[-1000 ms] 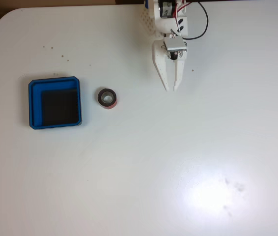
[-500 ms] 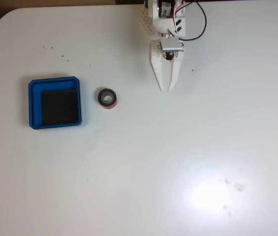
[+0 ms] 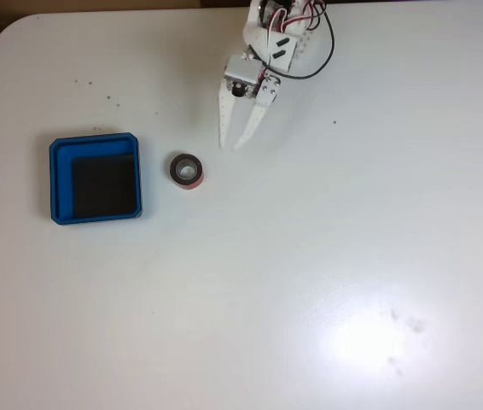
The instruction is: Pick the red roll and drop it in the blue box
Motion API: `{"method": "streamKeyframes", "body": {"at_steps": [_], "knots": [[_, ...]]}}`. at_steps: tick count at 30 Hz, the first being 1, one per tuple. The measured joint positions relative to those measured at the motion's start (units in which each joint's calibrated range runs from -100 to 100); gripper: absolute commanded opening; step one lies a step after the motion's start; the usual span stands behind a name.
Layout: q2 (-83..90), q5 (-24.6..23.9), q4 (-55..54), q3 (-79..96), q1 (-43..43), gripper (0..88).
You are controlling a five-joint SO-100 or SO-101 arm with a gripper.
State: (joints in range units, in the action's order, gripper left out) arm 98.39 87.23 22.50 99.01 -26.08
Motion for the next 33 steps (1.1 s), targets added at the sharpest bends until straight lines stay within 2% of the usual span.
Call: {"method": "streamKeyframes", "body": {"at_steps": [7,12,22,33], "knots": [[-1.35,0.0,0.0,0.0,-3.07,0.7],[-11.77,0.0,0.0,-1.88,-3.36,0.7],[-40.39,0.0,0.0,-30.22,-4.75,0.7],[-59.19,0.25,0.0,-39.55,-12.07,3.1]]}}
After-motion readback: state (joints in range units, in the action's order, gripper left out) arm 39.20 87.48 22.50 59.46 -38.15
